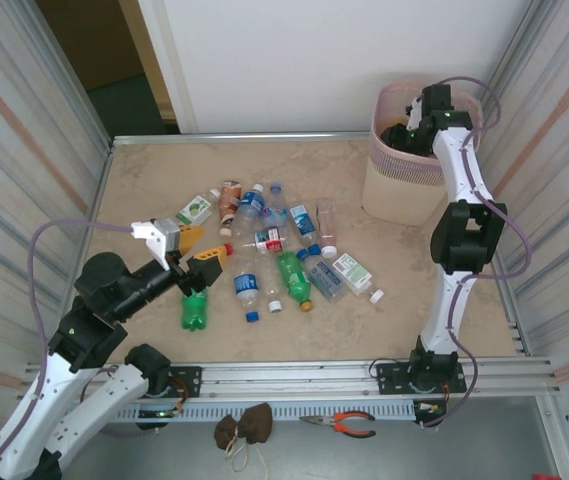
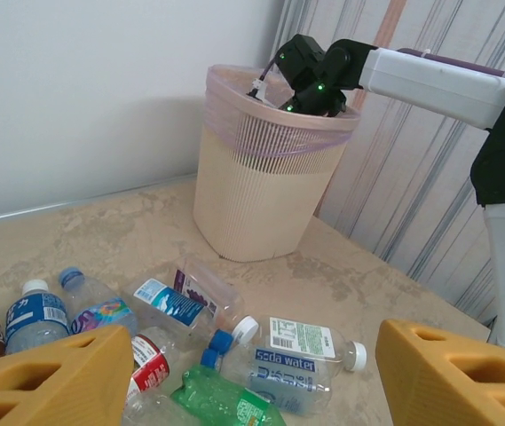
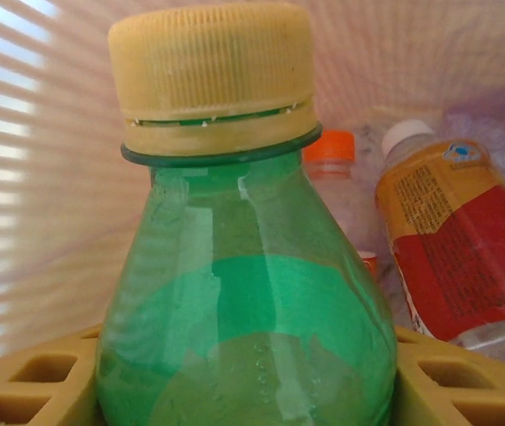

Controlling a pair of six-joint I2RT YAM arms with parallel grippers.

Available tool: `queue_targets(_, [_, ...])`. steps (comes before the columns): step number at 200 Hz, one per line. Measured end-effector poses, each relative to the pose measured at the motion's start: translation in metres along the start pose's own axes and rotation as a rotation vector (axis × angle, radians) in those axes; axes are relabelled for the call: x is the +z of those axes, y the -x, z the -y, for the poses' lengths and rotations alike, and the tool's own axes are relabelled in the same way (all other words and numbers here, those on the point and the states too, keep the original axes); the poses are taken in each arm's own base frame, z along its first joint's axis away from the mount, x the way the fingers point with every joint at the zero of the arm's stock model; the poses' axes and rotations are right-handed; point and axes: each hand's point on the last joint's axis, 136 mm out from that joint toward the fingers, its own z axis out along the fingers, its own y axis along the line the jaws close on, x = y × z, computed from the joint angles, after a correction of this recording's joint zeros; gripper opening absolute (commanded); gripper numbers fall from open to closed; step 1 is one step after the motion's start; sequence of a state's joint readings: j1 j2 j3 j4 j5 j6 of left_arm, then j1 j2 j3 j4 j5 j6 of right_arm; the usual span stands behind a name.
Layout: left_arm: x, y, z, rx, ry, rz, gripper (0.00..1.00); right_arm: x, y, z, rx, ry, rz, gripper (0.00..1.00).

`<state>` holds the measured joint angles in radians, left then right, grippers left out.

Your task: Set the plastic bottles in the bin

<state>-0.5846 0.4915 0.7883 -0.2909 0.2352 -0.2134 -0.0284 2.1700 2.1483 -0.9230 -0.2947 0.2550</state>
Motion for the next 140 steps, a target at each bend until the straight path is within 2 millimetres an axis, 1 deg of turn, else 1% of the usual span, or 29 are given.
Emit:
queue_targets(42, [0.000,-0.004,-0.003,-0.002,0.013,-0.005,0.72,0.038,-0.017,0.013,0.029,-0.008,-0.107,0.53])
queue_targets(63, [-0.001,-0.006,-0.005,-0.004,0.023,-0.009,0.72,0.052,-0.022,0.017,0.042,-0.009,-0.150,0.54])
queue_targets(91, [-0.002,-0.011,-0.008,-0.012,0.039,-0.022,0.72,0.054,-0.021,0.016,0.039,-0.007,-0.162,0.57])
queue_targets(108, [-0.003,-0.015,-0.011,-0.021,0.053,-0.026,0.72,0.056,-0.022,0.019,0.036,-0.017,-0.169,0.61])
queue_targets(140, [-0.005,-0.026,-0.018,-0.043,0.090,-0.051,0.71,0.062,-0.032,0.025,0.030,-0.047,-0.205,0.69])
